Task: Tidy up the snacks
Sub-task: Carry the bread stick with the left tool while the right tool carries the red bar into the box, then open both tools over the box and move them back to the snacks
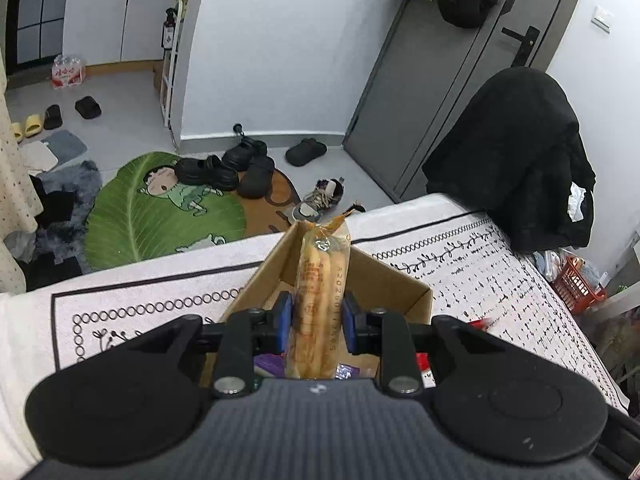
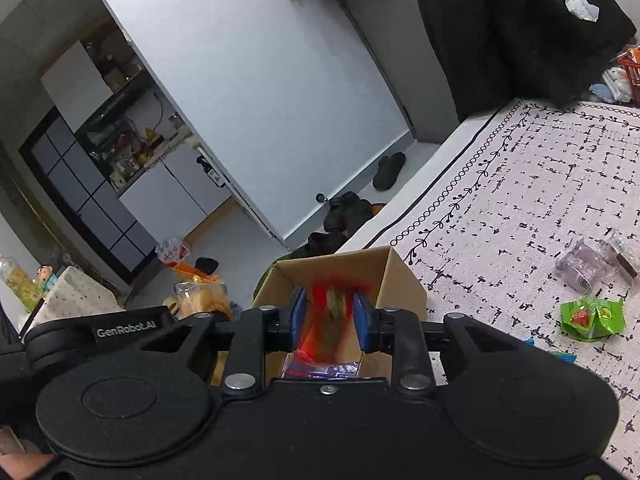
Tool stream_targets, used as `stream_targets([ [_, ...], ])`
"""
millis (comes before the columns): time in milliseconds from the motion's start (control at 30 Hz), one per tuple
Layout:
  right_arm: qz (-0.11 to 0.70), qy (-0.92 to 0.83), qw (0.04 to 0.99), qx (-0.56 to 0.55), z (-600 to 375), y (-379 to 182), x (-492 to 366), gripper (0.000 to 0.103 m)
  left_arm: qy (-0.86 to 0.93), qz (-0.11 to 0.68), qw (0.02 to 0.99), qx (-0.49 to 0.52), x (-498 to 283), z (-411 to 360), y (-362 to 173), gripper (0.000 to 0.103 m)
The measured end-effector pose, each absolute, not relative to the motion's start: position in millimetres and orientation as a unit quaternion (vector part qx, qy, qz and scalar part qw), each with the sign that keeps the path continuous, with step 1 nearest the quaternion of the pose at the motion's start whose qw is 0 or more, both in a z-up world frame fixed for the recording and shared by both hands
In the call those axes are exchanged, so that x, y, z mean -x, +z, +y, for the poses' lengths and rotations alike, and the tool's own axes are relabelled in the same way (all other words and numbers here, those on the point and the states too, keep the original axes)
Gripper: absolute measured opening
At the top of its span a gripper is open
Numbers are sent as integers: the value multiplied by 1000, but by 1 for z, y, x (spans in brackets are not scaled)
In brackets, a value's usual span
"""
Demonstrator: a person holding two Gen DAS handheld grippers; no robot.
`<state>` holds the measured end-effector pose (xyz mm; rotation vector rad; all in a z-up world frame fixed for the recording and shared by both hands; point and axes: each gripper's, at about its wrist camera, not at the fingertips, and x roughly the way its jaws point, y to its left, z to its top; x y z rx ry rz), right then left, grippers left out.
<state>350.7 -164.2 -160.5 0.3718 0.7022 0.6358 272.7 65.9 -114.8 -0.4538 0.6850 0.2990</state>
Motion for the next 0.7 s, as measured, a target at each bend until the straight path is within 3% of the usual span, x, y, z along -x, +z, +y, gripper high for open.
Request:
stream_targets([
  [167, 340, 294, 875, -178, -166, -161, -351, 51, 143, 338, 903, 224, -279, 65, -119, 26],
  [333, 341, 278, 880, -179, -176, -159, -351, 68, 145, 344, 899, 229, -281, 68, -121, 38],
  [400, 339, 265, 884, -184, -183, -158, -351, 81, 149, 345, 897, 233, -279, 70, -120, 46],
  [500, 338, 244, 890, -184, -195, -159, -350, 87, 155, 342, 897, 231, -276, 70, -117, 64],
  [700, 340, 212, 898, -182, -216, -160, -351, 92, 163, 341, 899, 223, -274, 64, -111, 83],
])
